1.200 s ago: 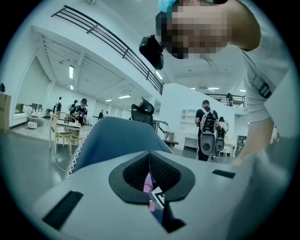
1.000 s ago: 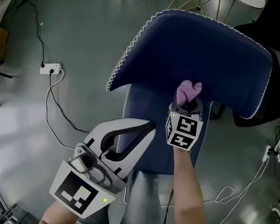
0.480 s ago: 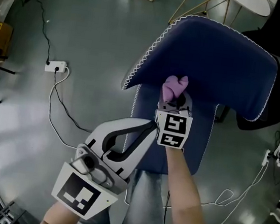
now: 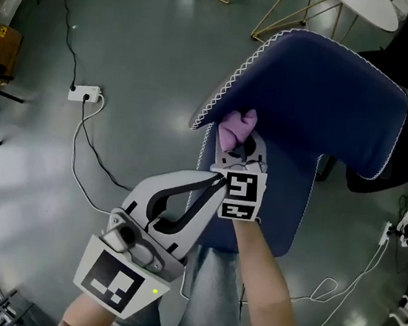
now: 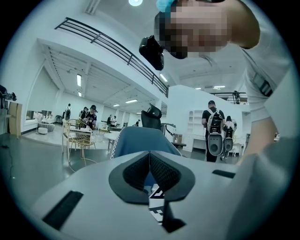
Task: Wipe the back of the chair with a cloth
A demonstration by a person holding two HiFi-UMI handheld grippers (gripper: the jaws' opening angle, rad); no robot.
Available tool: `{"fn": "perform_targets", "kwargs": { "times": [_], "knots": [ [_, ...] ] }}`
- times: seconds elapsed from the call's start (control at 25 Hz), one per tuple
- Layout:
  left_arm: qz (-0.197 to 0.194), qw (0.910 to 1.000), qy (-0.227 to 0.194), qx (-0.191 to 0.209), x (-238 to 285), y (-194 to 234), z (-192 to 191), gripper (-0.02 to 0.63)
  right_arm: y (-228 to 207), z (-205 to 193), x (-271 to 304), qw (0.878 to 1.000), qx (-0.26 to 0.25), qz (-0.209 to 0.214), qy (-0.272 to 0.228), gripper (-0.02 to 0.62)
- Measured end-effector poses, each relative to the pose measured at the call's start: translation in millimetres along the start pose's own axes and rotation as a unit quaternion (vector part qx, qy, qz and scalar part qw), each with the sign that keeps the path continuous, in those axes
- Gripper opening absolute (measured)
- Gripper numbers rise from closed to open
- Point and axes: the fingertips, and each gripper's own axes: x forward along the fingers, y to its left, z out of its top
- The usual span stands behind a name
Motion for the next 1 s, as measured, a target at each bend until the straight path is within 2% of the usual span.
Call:
{"fn": "perform_targets", "kwargs": {
  "times": [0.44,0.68,1.0],
  "knots": [
    [0.006,1.0,0.0,-0.006,-4.5,4.3,-8.9,0.015,-0.1,0.0,3.6,0.999,0.011,0.0,-0.031,0.121],
    [0.013,0.9999,0.002,-0.011,-8.1,8.7,-15.4,0.015,2.6,-34.4,12.9,1.0,0.003,0.003,0.017,0.121],
    [0.021,0.9996,0.008,-0.017,-9.3,13.5,-24.6,0.015,1.8,-54.0,24.0,0.999,0.008,0.008,0.038,0.121]
  ]
}}
